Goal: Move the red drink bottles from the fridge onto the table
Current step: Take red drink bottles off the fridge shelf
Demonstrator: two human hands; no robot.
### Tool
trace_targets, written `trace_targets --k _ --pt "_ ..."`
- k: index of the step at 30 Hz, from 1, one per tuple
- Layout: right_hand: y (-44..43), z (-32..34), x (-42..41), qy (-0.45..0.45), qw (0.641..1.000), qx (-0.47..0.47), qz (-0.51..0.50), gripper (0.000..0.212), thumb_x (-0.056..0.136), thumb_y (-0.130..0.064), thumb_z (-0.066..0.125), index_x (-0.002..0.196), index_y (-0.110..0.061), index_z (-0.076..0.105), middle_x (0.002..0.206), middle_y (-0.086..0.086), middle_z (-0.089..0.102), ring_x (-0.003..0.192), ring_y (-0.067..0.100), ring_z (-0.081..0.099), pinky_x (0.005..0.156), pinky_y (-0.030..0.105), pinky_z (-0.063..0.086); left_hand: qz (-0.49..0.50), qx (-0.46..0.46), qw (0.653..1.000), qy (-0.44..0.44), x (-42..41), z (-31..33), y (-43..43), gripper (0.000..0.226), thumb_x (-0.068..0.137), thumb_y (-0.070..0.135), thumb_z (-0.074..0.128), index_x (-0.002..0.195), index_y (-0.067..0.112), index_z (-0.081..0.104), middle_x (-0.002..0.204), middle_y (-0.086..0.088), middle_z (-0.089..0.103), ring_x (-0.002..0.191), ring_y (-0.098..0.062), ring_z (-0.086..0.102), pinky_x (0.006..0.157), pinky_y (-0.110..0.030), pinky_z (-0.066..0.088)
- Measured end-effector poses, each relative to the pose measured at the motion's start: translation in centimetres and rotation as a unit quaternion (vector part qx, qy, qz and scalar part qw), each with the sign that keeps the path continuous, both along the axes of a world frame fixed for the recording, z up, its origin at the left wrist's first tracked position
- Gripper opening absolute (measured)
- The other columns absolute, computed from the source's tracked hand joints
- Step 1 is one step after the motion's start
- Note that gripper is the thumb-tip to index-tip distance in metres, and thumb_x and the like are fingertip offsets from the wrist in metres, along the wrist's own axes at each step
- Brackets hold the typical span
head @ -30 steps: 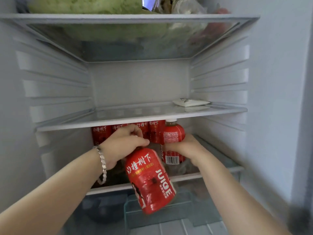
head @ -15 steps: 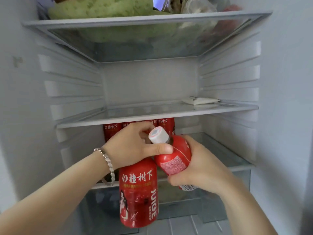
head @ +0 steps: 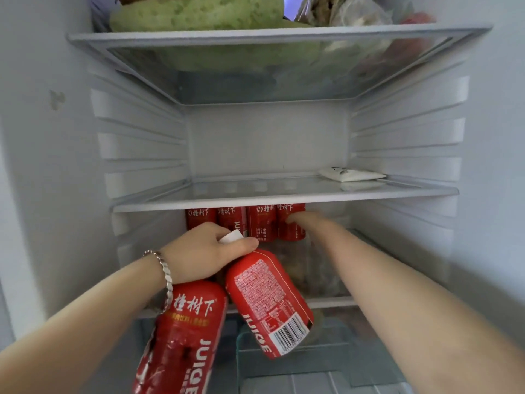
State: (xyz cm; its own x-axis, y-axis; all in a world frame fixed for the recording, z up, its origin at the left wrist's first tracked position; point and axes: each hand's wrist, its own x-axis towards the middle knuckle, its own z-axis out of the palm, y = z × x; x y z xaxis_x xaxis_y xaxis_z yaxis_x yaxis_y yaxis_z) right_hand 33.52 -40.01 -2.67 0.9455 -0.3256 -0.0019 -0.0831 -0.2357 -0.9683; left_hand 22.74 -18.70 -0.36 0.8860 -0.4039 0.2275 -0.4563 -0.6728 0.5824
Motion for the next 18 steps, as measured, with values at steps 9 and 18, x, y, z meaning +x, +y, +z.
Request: trace_targets --k 9,18 --pt "0.0 -3.1 5.4 -0.050 0.996 -0.029 -0.067 0.078 0.059 -0.011 0.084 0.123 -0.002 0.040 0.124 0.015 0.056 0.114 0.028 0.056 0.094 0.036 0.048 -0.020 0.021 0.999 0.023 1.4 -0.5 0.1 0.046 0.076 0.062 0.048 0.065 0.020 0.062 0.046 0.013 0.059 0.041 0.004 0.050 0.044 -0.007 0.038" --pt "0.1 -2.1 -2.5 0.006 0.998 -0.063 0.026 0.072 0.053 -0.013 0.086 0.117 -0.011 0.055 0.113 0.009 0.063 0.101 0.023 0.060 0.075 0.030 0.050 -0.017 0.029 0.999 0.015 1.1 -0.3 0.1 0.049 0.082 0.059 0.048 0.071 0.013 0.065 0.063 0.004 0.069 0.056 -0.004 0.060 0.062 -0.018 0.049"
